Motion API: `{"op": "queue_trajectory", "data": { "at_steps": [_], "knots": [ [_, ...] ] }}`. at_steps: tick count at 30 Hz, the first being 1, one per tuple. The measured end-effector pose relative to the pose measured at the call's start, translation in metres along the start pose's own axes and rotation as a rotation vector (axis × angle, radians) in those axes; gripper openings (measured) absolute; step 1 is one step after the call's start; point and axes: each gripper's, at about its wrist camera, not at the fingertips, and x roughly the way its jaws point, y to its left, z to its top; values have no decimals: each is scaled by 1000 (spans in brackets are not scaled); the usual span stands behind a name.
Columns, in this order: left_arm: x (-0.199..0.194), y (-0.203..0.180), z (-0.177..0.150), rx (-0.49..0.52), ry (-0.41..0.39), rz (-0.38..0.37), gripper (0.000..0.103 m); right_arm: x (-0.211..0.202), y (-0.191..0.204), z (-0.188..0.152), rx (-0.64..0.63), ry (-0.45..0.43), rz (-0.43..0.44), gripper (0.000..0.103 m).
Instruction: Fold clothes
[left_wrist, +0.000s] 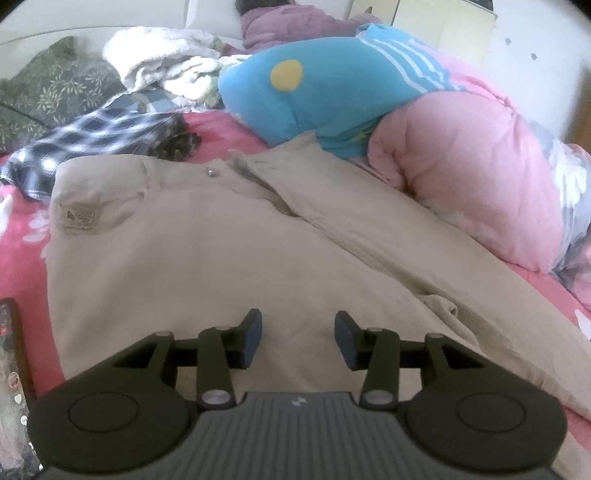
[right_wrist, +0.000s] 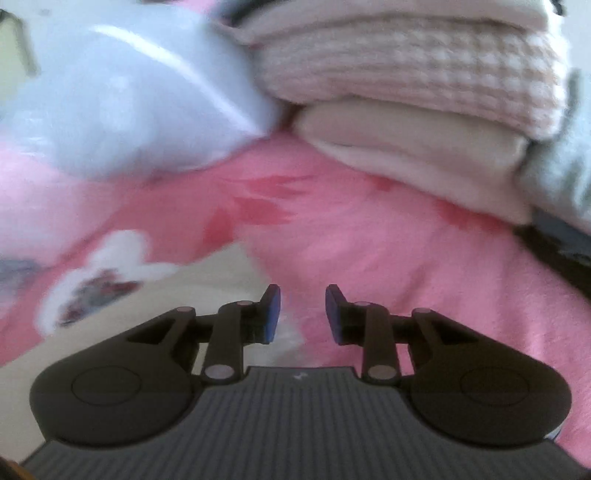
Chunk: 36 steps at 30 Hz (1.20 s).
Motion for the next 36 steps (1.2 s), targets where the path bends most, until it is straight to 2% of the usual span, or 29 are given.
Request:
{"op": "queue_trajectory", "data": {
  "at_steps": [3, 5, 8, 10, 12, 16, 18, 21, 24, 29, 32, 36],
  "knots": [
    [-1, 0, 1, 0, 2, -7, 45, -1, 40, -10, -93, 36, 168, 27],
    [-3, 0, 2, 12, 5, -14, 46, 0, 68, -23, -161, 93, 263, 26],
    [-7, -2, -1, 49, 14, -29, 48, -8, 95, -51, -289, 173, 330, 26],
    [-10, -3, -4, 78, 18, -38, 49, -19, 93, -63, -345, 180, 331, 26],
    [-16, -3, -8, 104, 19, -45, 49, -30, 67, -64, -343, 178, 291, 26],
    [-31, 0, -12, 131, 18, -88, 50, -60, -20, -51, -207, 144, 63, 28],
    [-39, 0, -15, 150, 20, -114, 51, -89, -53, -48, -146, 107, 41, 28],
    [-52, -2, -21, 182, 24, -151, 52, -133, -55, -53, -159, 69, 158, 28],
    [-62, -6, -35, 235, 25, -175, 53, -161, -6, -73, -291, 89, 343, 28],
    [-70, -11, -61, 343, 29, -162, 56, -167, 118, -139, -583, 172, 632, 27],
    [-70, -9, -66, 366, 26, -156, 56, -157, 183, -185, -712, 209, 711, 27],
    [-69, -3, -63, 364, 33, -167, 57, -161, 216, -233, -848, 222, 729, 27]
  ]
}}
